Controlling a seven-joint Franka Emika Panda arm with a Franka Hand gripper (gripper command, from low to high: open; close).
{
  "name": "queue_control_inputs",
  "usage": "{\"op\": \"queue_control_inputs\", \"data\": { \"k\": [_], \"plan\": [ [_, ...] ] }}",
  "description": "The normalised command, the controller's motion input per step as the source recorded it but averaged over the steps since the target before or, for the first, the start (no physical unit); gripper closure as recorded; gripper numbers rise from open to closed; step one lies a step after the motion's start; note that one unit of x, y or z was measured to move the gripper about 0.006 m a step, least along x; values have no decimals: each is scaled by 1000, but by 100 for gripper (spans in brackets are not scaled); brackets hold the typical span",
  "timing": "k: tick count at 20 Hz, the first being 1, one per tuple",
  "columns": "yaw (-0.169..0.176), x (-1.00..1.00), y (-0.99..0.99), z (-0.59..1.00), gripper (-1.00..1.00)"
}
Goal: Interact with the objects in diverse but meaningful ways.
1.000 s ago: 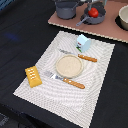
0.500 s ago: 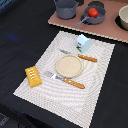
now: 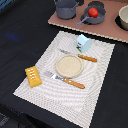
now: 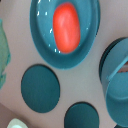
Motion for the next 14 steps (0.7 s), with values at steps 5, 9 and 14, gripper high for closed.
{"op": "queue_control_inputs", "data": {
  "k": [5,9,14],
  "plan": [
    [0,-16,-994,115,-100],
    [0,-40,-994,76,-100],
    [0,-111,-974,112,-100]
  ]
}}
